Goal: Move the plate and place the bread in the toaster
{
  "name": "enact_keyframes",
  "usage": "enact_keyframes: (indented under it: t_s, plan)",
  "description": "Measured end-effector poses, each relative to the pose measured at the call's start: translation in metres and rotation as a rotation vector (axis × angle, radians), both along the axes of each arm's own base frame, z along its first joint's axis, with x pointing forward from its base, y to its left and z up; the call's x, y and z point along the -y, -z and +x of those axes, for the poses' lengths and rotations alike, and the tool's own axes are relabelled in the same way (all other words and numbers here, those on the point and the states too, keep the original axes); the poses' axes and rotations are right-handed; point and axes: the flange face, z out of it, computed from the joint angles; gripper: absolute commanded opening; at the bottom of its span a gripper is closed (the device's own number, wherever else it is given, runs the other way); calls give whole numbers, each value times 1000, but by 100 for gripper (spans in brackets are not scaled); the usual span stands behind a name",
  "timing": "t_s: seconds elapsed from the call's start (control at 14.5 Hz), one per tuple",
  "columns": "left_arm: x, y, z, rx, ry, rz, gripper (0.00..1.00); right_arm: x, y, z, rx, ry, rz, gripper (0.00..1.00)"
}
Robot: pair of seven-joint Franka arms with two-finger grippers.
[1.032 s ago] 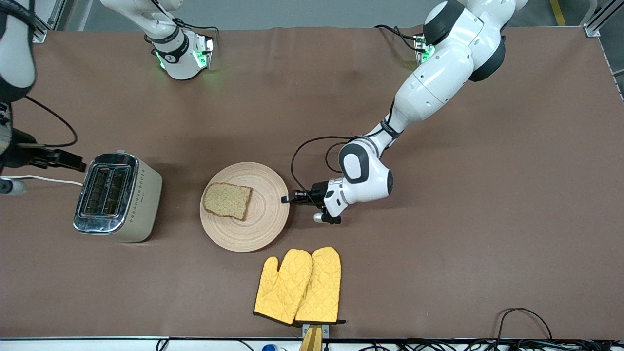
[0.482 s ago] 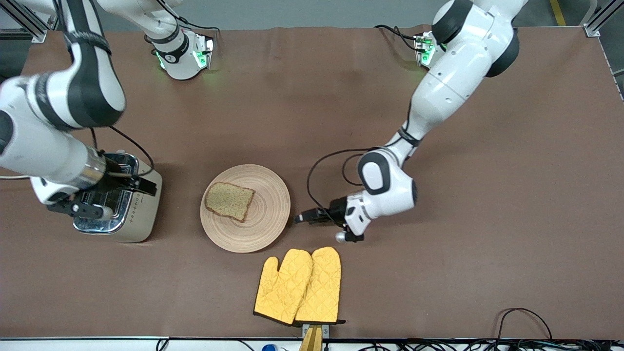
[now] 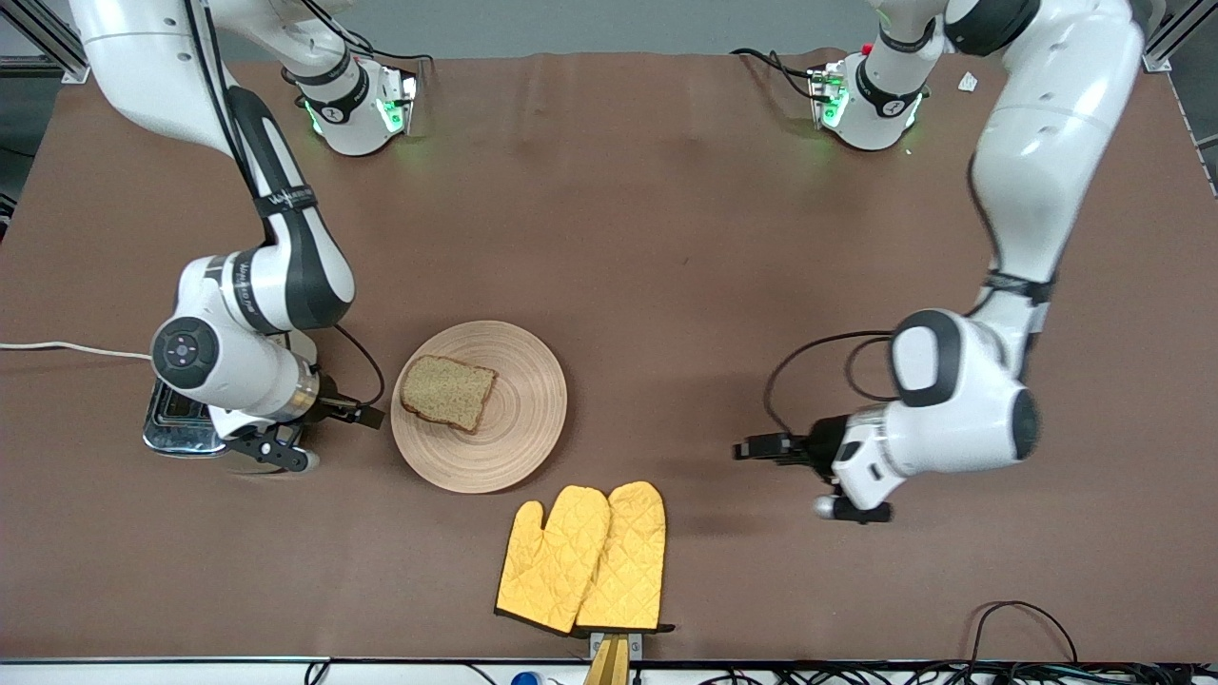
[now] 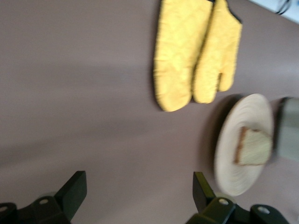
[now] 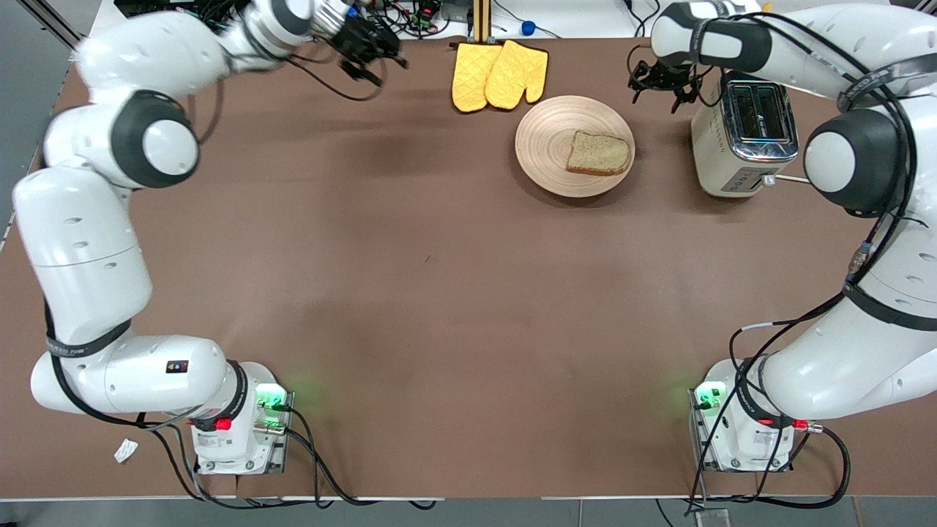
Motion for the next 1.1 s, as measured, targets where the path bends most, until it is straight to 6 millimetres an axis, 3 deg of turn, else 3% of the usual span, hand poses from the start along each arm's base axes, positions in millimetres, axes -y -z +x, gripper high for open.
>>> enact_keyframes:
  t_s: [0.34, 0.55, 0.69, 0.83, 0.96, 1.1]
  plan:
    - [-68, -94, -15, 62, 118, 310, 100, -17, 47, -22, -21, 20, 14, 100]
    - [-88, -146, -31, 90, 146, 447, 100, -40, 62, -41, -37, 25, 4, 99]
    - [-105, -178, -41, 99, 122, 488, 100, -46, 60, -48, -42, 21, 2, 83]
    - [-142, -198, -48, 78, 72, 508, 100, -47, 57, -52, -41, 20, 3, 54]
    - [-169, -217, -61, 42, 42, 527, 100, -45, 54, -53, -40, 22, 2, 47]
    - [-168, -246, -77, 52, 34, 546, 100, -43, 55, -54, -41, 25, 1, 47]
